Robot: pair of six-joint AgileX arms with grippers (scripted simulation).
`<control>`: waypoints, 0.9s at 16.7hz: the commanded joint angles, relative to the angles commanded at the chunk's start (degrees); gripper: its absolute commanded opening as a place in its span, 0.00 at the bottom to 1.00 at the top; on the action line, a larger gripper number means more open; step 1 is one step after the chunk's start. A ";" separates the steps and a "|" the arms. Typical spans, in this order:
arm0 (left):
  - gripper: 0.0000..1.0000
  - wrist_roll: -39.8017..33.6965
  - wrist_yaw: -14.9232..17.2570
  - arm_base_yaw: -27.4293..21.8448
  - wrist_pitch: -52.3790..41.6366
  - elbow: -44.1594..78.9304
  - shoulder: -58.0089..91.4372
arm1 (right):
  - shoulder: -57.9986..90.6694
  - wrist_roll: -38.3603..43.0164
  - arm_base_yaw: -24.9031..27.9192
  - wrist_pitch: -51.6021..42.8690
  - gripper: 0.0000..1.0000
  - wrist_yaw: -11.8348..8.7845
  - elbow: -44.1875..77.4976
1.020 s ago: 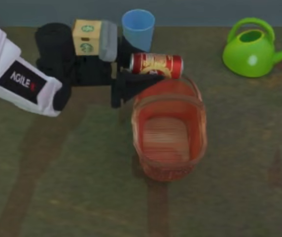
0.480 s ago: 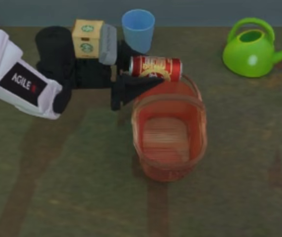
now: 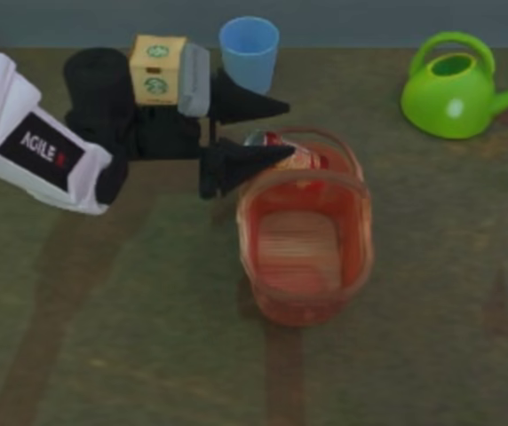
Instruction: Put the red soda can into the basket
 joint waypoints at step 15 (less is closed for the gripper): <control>1.00 -1.03 -3.43 0.51 -3.05 -2.99 -5.60 | 5.86 -3.33 2.32 -4.96 1.00 -0.17 5.83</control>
